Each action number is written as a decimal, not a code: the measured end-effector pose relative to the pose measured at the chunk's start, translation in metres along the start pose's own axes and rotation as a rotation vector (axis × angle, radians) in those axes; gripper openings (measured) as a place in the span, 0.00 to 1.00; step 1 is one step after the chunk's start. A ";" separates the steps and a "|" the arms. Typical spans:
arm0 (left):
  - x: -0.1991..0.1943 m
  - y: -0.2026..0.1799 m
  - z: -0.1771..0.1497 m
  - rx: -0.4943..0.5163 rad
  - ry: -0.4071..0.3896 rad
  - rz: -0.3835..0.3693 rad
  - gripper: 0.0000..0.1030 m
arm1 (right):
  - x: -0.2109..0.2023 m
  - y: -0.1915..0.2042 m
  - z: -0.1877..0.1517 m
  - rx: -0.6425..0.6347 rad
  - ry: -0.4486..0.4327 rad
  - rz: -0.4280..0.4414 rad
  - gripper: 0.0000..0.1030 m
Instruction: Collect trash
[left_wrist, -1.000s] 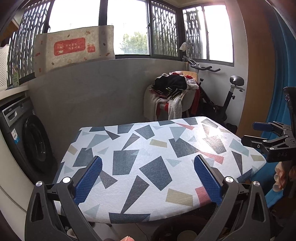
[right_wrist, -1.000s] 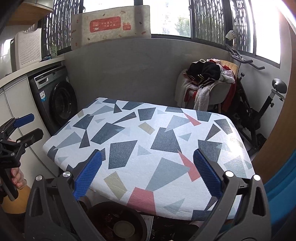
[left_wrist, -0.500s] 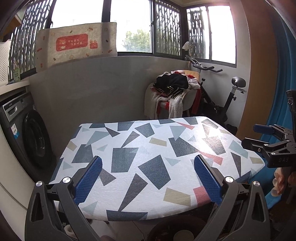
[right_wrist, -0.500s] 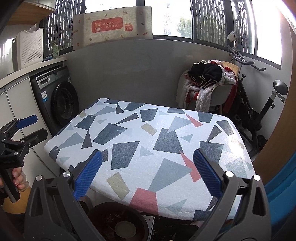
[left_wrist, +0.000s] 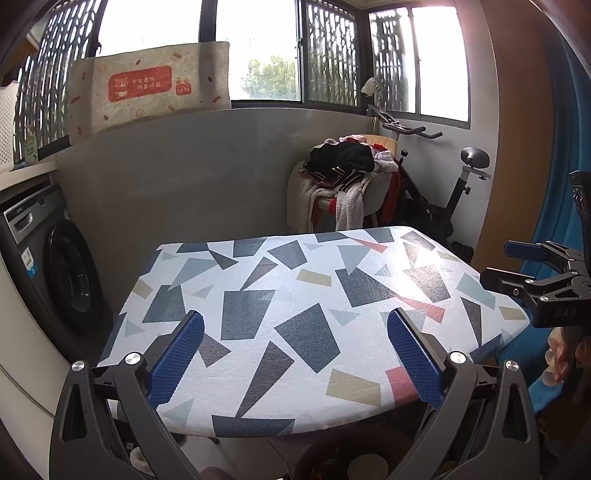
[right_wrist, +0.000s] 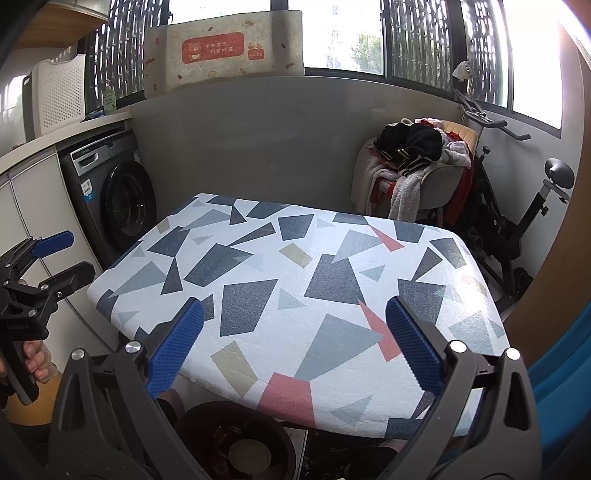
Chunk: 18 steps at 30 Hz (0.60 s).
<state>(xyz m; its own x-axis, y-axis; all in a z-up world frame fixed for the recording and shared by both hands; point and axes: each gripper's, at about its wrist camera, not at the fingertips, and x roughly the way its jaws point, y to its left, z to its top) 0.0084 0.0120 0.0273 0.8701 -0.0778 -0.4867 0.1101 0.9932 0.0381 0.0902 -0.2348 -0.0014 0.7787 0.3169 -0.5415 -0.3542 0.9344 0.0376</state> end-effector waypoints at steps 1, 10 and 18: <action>0.000 0.000 0.000 -0.001 0.000 0.000 0.94 | 0.000 0.000 0.000 0.000 0.000 0.000 0.94; 0.002 0.001 -0.001 -0.003 0.005 -0.002 0.94 | 0.002 0.000 -0.003 0.001 0.002 0.000 0.94; 0.005 0.000 -0.003 0.008 0.013 -0.003 0.94 | 0.003 -0.001 -0.004 0.003 0.004 0.000 0.94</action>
<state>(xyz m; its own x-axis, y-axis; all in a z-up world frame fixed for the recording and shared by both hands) 0.0107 0.0117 0.0221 0.8633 -0.0796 -0.4984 0.1164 0.9923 0.0432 0.0914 -0.2357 -0.0062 0.7763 0.3165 -0.5452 -0.3526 0.9349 0.0405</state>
